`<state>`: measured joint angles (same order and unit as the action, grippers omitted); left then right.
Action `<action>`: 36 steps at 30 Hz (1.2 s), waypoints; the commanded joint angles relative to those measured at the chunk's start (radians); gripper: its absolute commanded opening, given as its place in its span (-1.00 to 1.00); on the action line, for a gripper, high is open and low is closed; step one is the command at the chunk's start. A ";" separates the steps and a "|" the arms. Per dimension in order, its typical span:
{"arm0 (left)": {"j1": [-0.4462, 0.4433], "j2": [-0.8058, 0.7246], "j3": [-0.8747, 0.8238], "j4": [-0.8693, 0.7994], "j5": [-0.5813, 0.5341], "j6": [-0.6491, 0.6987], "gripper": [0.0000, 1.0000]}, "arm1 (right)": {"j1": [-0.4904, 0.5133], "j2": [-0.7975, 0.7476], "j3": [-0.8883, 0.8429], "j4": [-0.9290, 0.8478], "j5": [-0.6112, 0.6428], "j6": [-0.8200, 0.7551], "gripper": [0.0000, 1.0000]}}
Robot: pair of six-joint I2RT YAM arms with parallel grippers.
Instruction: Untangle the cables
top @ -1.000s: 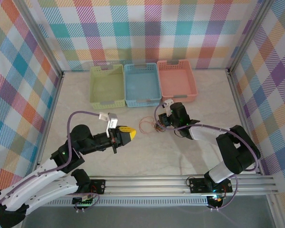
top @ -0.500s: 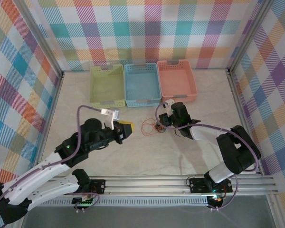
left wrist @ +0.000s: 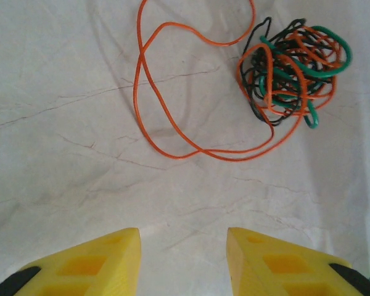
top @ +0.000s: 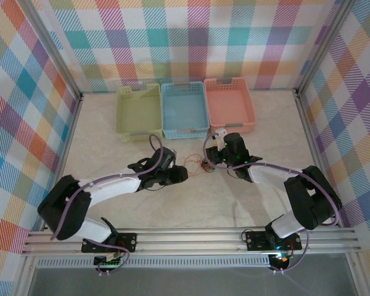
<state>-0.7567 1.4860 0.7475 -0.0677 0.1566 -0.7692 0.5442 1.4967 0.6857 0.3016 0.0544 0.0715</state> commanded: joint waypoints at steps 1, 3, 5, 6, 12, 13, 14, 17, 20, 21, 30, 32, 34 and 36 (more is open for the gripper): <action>0.007 0.045 0.056 0.104 0.037 -0.043 -0.17 | -0.002 -0.019 -0.006 0.024 -0.021 0.010 -0.25; 0.007 0.081 0.073 0.128 0.052 -0.062 -0.17 | -0.003 -0.018 -0.005 0.026 -0.025 0.010 -0.25; 0.007 0.108 0.086 0.143 0.054 -0.079 -0.17 | -0.003 -0.019 -0.006 0.024 -0.024 0.010 -0.25; 0.007 0.124 0.094 0.148 0.052 -0.089 -0.17 | -0.003 -0.019 -0.005 0.025 -0.023 0.009 -0.25; 0.006 0.179 0.111 0.182 0.075 -0.145 -0.17 | -0.003 -0.020 -0.006 0.025 -0.023 0.009 -0.25; 0.005 0.177 0.109 0.174 0.066 -0.146 -0.17 | -0.003 -0.020 -0.005 0.025 -0.024 0.010 -0.25; 0.007 0.170 0.107 0.157 0.048 -0.147 -0.17 | -0.003 -0.018 -0.003 0.024 -0.023 0.009 -0.25; 0.005 0.138 0.089 0.109 -0.019 -0.147 -0.14 | -0.003 -0.018 -0.004 0.022 -0.023 0.009 -0.25; 0.006 0.112 0.066 0.094 -0.076 -0.156 -0.12 | -0.003 -0.016 -0.003 0.022 -0.024 0.010 -0.25; 0.007 0.119 0.066 0.099 -0.073 -0.164 -0.11 | -0.003 -0.016 -0.003 0.021 -0.026 0.011 -0.25; 0.005 0.192 0.118 0.124 -0.048 -0.183 -0.15 | -0.003 -0.016 -0.003 0.019 -0.028 0.010 -0.25; 0.004 0.207 0.123 0.123 -0.043 -0.186 -0.16 | -0.003 -0.016 -0.002 0.019 -0.027 0.010 -0.25; 0.004 0.213 0.122 0.120 -0.050 -0.192 -0.17 | -0.003 -0.016 -0.003 0.019 -0.028 0.010 -0.25; 0.004 0.220 0.121 0.131 -0.055 -0.194 -0.16 | -0.003 -0.015 -0.002 0.020 -0.030 0.010 -0.25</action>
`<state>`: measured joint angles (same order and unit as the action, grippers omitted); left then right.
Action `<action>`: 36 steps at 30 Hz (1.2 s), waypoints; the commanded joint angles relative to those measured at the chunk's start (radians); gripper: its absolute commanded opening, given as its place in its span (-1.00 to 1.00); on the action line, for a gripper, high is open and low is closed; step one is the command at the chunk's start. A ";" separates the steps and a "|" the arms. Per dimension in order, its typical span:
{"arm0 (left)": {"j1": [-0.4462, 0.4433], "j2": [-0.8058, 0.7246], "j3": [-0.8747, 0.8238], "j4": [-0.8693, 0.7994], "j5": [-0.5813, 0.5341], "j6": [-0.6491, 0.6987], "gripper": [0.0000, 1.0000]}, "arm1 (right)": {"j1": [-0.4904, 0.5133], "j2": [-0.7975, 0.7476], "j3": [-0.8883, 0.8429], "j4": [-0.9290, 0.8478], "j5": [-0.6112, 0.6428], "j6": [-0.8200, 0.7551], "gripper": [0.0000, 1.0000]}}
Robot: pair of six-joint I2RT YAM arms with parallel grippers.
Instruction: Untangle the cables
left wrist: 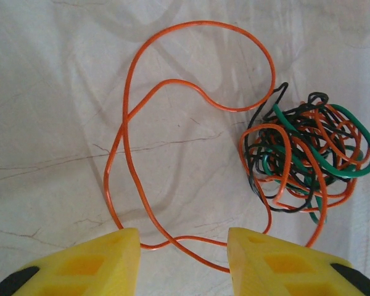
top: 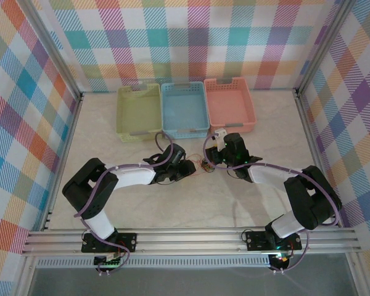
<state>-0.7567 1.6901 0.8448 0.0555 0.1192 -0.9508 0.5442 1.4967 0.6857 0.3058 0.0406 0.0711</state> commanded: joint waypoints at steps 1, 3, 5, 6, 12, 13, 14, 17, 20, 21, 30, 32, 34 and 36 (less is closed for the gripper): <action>0.004 0.022 0.027 0.010 -0.016 -0.015 -0.17 | -0.002 -0.015 -0.003 0.016 -0.016 0.010 -0.24; 0.005 0.040 0.041 0.014 -0.006 -0.015 -0.19 | -0.003 -0.015 0.000 0.016 -0.018 0.010 -0.24; 0.001 0.053 0.054 0.015 -0.006 -0.017 -0.21 | -0.003 -0.015 0.000 0.015 -0.018 0.010 -0.24; 0.001 0.060 0.061 0.012 -0.006 -0.016 -0.23 | -0.003 -0.015 -0.001 0.016 -0.019 0.010 -0.24; 0.000 0.082 0.089 -0.014 -0.007 -0.020 -0.31 | -0.003 -0.015 -0.001 0.016 -0.019 0.009 -0.24; 0.000 0.082 0.090 -0.018 -0.010 -0.022 -0.33 | -0.003 -0.015 -0.001 0.015 -0.018 0.009 -0.24; 0.000 0.085 0.094 -0.022 -0.010 -0.022 -0.35 | -0.004 -0.015 -0.001 0.016 -0.020 0.010 -0.24; -0.001 0.098 0.107 -0.023 -0.004 -0.021 -0.47 | -0.003 -0.015 -0.001 0.016 -0.020 0.009 -0.24; 0.000 0.106 0.111 -0.018 0.000 -0.023 -0.66 | -0.003 -0.016 -0.002 0.015 -0.021 0.009 -0.24; -0.001 0.105 0.111 -0.016 -0.001 -0.023 -0.73 | -0.003 -0.016 -0.002 0.016 -0.021 0.009 -0.24; -0.001 0.058 0.163 -0.103 -0.051 0.094 -1.00 | -0.003 -0.042 -0.029 0.057 -0.040 0.009 -0.24; 0.000 0.039 0.183 -0.144 -0.053 0.150 -1.00 | -0.003 -0.054 -0.042 0.076 -0.056 0.007 -0.24; 0.001 0.005 0.185 -0.160 -0.051 0.201 -1.00 | -0.003 -0.065 -0.052 0.099 -0.079 0.006 -0.23; 0.000 -0.043 0.188 -0.176 -0.042 0.263 -1.00 | -0.003 -0.071 -0.059 0.114 -0.108 0.003 -0.23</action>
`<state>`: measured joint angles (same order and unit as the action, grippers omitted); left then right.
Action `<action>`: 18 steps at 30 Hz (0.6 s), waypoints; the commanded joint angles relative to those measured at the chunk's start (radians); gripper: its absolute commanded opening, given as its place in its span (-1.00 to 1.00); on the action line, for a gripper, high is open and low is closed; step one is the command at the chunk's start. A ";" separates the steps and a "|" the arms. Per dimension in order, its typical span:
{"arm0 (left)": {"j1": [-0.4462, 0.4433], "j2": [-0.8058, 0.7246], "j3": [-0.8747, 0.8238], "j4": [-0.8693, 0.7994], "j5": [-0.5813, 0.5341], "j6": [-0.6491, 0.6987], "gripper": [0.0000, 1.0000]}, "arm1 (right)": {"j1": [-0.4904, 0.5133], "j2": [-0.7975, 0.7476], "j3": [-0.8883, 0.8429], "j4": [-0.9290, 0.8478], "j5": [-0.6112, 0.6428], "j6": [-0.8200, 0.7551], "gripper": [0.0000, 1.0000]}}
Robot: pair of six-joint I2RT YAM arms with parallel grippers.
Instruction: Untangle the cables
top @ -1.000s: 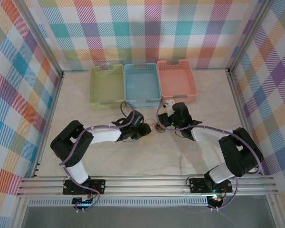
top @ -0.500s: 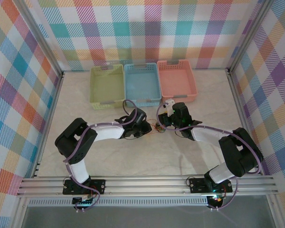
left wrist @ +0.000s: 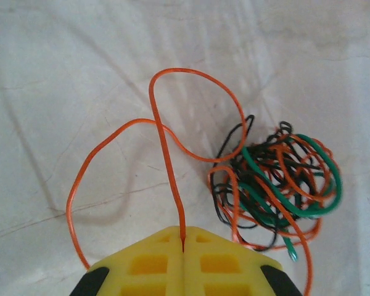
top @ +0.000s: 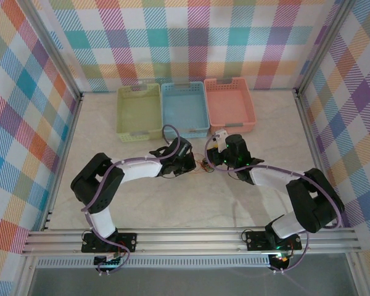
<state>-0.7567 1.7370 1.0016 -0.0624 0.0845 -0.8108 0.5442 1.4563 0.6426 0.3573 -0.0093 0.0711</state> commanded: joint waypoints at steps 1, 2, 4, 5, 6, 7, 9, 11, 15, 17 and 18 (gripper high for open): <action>0.000 -0.112 0.033 -0.071 -0.004 0.151 -1.00 | -0.003 -0.034 -0.019 0.068 -0.069 0.003 -0.23; 0.000 -0.138 0.038 -0.087 -0.002 0.182 -1.00 | -0.003 -0.041 -0.025 0.082 -0.082 0.006 -0.22; 0.001 -0.189 0.040 -0.122 -0.013 0.235 -1.00 | -0.003 -0.054 -0.047 0.118 -0.104 0.008 -0.22; 0.000 -0.218 0.036 -0.130 -0.015 0.262 -1.00 | -0.003 -0.064 -0.056 0.137 -0.116 0.007 -0.21; -0.001 -0.247 0.031 -0.131 -0.010 0.288 -1.00 | -0.003 -0.072 -0.067 0.156 -0.130 0.009 -0.20; 0.001 -0.273 0.025 -0.133 -0.008 0.304 -1.00 | -0.003 -0.076 -0.074 0.168 -0.140 0.010 -0.19; 0.000 -0.334 0.012 -0.138 0.007 0.343 -1.00 | -0.003 -0.083 -0.081 0.184 -0.165 0.015 -0.17; -0.001 -0.386 0.006 -0.155 0.023 0.382 -1.00 | 0.001 -0.092 -0.082 0.189 -0.169 0.033 -0.14; -0.001 -0.474 0.013 -0.207 0.029 0.469 -1.00 | 0.012 -0.119 -0.116 0.255 -0.203 0.039 0.14; 0.000 -0.510 0.008 -0.248 0.028 0.500 -1.00 | 0.018 -0.130 -0.127 0.266 -0.238 0.033 0.18; -0.001 -0.526 -0.001 -0.247 0.025 0.509 -1.00 | 0.021 -0.133 -0.130 0.287 -0.266 0.026 0.17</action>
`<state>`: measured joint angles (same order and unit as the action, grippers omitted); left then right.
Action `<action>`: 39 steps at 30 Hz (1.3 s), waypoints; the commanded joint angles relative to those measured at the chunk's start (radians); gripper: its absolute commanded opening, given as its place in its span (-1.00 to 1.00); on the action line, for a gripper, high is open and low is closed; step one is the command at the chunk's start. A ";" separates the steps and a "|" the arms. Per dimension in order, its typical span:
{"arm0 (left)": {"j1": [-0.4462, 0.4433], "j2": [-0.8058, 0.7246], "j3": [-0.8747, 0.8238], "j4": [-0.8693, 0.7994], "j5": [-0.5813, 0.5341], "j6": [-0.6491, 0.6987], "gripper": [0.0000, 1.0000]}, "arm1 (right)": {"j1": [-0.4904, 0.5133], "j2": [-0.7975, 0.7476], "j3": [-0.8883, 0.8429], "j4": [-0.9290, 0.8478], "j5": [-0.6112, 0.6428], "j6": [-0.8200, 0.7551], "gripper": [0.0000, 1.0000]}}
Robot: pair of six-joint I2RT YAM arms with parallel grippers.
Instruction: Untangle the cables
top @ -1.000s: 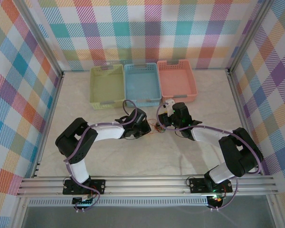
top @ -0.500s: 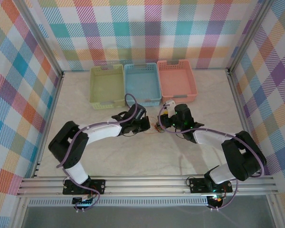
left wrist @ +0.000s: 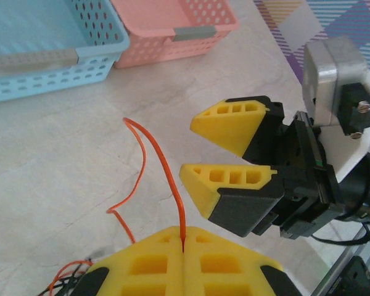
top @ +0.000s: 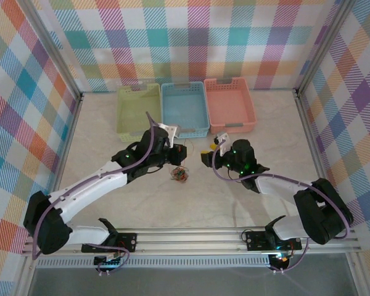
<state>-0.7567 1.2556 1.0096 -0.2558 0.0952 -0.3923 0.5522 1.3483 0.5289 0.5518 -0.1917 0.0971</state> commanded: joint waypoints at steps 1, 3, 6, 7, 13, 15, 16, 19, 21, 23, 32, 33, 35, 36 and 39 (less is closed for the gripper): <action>0.001 -0.056 -0.020 -0.045 0.018 0.095 -1.00 | 0.016 -0.026 -0.019 0.110 -0.116 -0.005 0.17; -0.001 -0.075 -0.050 0.003 0.044 0.105 -1.00 | 0.027 -0.028 -0.024 0.122 -0.170 -0.020 0.15; -0.001 -0.086 -0.081 0.047 0.078 0.113 -1.00 | 0.041 -0.032 -0.029 0.133 -0.197 -0.025 0.14; -0.001 -0.088 -0.091 0.060 0.090 0.117 -1.00 | 0.042 -0.032 -0.032 0.141 -0.203 -0.021 0.14; -0.001 -0.101 -0.142 0.122 0.137 0.113 -1.00 | 0.063 -0.009 -0.023 0.157 -0.229 -0.023 0.15; -0.001 -0.103 -0.144 0.123 0.165 0.113 -1.00 | 0.068 -0.005 -0.019 0.153 -0.186 -0.023 0.15; -0.001 -0.104 -0.145 0.130 0.183 0.112 -1.00 | 0.067 -0.002 -0.019 0.155 -0.177 -0.021 0.15; -0.002 -0.109 -0.153 0.153 0.249 0.101 -1.00 | 0.069 -0.002 -0.027 0.184 -0.166 -0.008 0.15; -0.004 -0.110 -0.154 0.167 0.294 0.095 -1.00 | 0.071 0.008 -0.027 0.203 -0.172 0.005 0.15; -0.012 -0.110 -0.155 0.182 0.333 0.095 -1.00 | 0.077 0.020 -0.018 0.203 -0.166 0.007 0.15; -0.073 -0.122 -0.149 0.209 0.453 0.103 -1.00 | 0.085 0.012 -0.013 0.161 0.072 0.011 0.12; -0.083 -0.126 -0.144 0.204 0.465 0.103 -1.00 | 0.086 0.006 -0.015 0.149 0.118 0.006 0.11; -0.097 -0.135 -0.137 0.199 0.488 0.098 -1.00 | 0.085 0.003 -0.012 0.126 0.204 0.007 0.09; -0.104 -0.141 -0.134 0.195 0.493 0.091 -1.00 | 0.084 0.003 -0.008 0.113 0.238 0.006 0.08; -0.111 -0.180 -0.138 0.180 0.492 0.065 -1.00 | 0.083 0.012 0.013 0.041 0.333 0.004 0.04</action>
<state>-0.8555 1.1301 0.8661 -0.0933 0.5419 -0.3035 0.6327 1.3663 0.5117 0.6582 -0.0113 0.0971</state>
